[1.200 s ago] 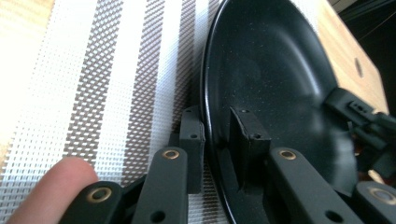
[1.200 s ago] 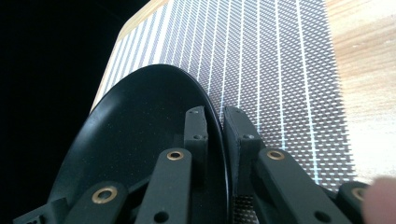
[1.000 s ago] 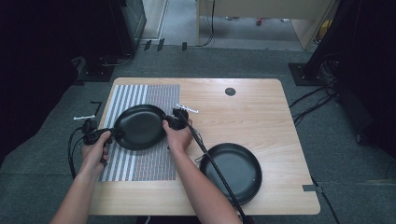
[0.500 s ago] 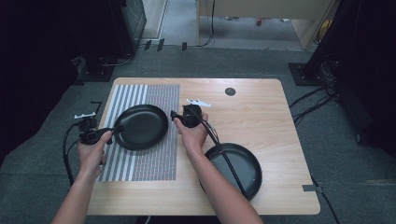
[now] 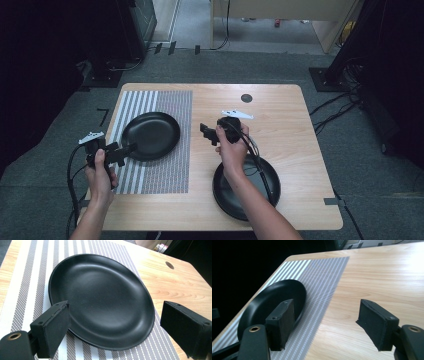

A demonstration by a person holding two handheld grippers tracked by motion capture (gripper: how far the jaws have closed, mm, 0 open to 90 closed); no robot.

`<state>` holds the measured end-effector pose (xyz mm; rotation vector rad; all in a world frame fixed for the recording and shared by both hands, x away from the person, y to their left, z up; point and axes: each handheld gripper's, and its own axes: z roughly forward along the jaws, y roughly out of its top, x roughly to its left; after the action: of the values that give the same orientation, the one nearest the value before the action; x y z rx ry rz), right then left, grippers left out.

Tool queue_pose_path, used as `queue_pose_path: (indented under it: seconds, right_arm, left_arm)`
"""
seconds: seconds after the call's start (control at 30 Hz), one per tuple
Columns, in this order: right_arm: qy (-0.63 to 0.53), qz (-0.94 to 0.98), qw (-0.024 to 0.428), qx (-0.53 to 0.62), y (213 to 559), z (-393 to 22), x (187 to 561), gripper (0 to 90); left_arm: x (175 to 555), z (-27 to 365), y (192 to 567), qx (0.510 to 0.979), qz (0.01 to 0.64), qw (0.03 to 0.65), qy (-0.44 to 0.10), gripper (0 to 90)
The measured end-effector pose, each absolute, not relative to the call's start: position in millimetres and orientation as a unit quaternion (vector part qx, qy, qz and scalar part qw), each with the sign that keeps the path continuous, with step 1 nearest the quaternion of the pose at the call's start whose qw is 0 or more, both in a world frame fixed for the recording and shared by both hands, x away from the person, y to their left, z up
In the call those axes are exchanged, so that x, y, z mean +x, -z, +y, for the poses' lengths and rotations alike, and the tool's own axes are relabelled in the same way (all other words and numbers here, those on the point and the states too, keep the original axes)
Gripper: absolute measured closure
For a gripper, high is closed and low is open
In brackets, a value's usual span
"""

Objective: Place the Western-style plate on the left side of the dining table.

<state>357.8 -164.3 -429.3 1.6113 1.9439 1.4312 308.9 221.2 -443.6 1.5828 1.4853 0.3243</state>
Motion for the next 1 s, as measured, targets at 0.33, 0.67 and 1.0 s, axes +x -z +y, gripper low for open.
queue_pose_path:
  seconds: [0.33, 0.67, 1.0]
  right_arm:
    - [-0.49, 0.669, 0.154, 0.537, 425.5, -201.0, 326.8, 27.9]
    - [-0.501, 0.659, 0.174, 0.533, 426.3, -239.7, 301.0, 26.2]
    - [-0.492, 0.657, 0.2, 0.535, 439.0, -275.4, 278.2, 24.9]
  left_arm:
    - [270.2, 209.9, 450.0, 0.633, 0.604, 0.461, -0.144, 9.2]
    - [235.8, 201.0, 465.9, 0.631, 0.608, 0.458, -0.146, 9.2]
    - [222.6, 197.6, 482.5, 0.656, 0.597, 0.401, -0.23, 9.2]
